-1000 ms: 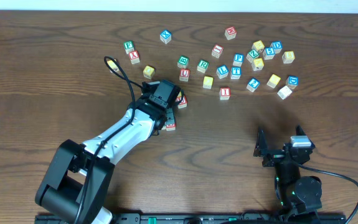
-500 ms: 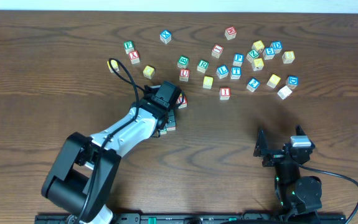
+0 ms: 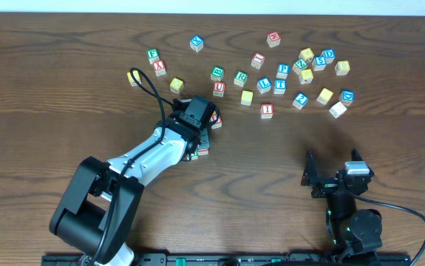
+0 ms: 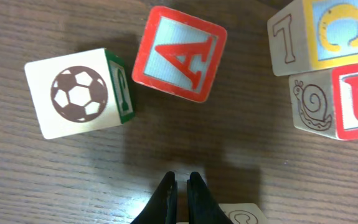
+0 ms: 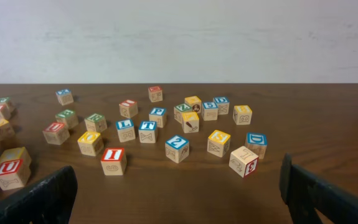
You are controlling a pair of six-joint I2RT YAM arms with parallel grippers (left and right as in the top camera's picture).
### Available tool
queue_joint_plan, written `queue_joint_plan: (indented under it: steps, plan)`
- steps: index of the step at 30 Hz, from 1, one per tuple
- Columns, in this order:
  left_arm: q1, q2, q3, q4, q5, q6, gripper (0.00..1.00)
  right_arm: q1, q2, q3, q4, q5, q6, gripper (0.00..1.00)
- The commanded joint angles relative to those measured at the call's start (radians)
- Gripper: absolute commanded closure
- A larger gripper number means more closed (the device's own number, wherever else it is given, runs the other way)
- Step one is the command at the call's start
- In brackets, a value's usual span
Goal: Spell out NEURIPS
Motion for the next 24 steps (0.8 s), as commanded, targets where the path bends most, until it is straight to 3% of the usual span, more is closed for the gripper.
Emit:
queue_joint_plan:
  steps: [1, 9, 17, 21, 24]
  plan:
    - [0.0, 0.011, 0.007, -0.002, -0.068, 0.015, 0.93, -0.007, -0.002, -0.001, -0.004, 0.006, 0.013, 0.01]
    - [0.0, -0.027, 0.064, -0.085, -0.169, 0.012, 0.93, -0.007, -0.002, -0.001, -0.004, 0.006, 0.013, 0.01]
    - [0.0, -0.089, 0.066, -0.279, -0.164, -0.124, 0.93, -0.007, -0.002, -0.001, -0.004, 0.006, 0.013, 0.01]
    - [0.0, -0.108, 0.066, -0.411, -0.033, -0.142, 0.92, -0.007, -0.002, -0.001, -0.004, 0.006, 0.013, 0.01]
    - [-0.002, -0.107, 0.066, -0.454, 0.119, -0.092, 0.93, -0.007, -0.002, -0.001, -0.004, 0.006, 0.013, 0.01]
